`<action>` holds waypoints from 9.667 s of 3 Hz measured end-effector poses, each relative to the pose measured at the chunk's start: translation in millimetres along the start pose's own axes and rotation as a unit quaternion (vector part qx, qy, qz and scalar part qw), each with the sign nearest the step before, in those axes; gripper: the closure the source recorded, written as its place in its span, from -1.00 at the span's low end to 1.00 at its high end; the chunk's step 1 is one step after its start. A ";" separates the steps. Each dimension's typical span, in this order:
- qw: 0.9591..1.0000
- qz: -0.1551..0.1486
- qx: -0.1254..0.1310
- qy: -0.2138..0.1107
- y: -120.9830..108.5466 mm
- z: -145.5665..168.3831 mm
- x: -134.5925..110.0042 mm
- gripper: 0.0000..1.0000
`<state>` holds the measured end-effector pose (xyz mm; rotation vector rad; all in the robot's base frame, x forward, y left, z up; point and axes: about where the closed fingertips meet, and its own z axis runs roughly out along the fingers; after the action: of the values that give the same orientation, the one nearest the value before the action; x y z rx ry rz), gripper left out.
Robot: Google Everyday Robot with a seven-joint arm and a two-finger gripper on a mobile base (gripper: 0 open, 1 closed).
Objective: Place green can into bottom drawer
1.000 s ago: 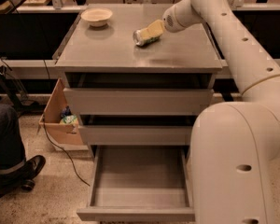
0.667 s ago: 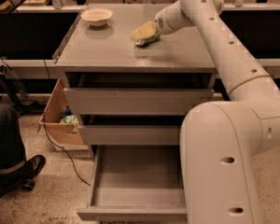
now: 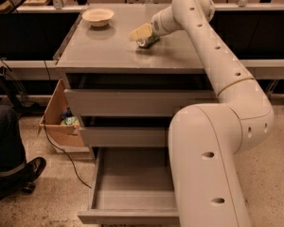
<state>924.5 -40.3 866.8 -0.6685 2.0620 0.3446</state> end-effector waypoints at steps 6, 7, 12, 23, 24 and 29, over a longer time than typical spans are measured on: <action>0.994 -0.072 -0.070 0.041 42.6 -116.7 40.1 1.00; 0.988 -0.053 -0.133 0.062 70.7 -163.6 85.3 1.00; 0.975 -0.099 -0.187 0.064 163.6 -227.9 194.9 1.00; 0.965 -0.047 -0.249 0.066 187.8 40.7 602.5 1.00; 0.970 -0.032 -0.235 0.052 184.6 99.1 642.7 1.00; 0.966 -0.012 -0.258 0.035 220.8 196.0 726.7 0.72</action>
Offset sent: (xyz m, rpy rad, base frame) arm 0.0001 -0.0135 -0.0168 -0.0546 -0.0028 -0.0198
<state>613.0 -3.2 147.9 -1.0257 2.0384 0.8710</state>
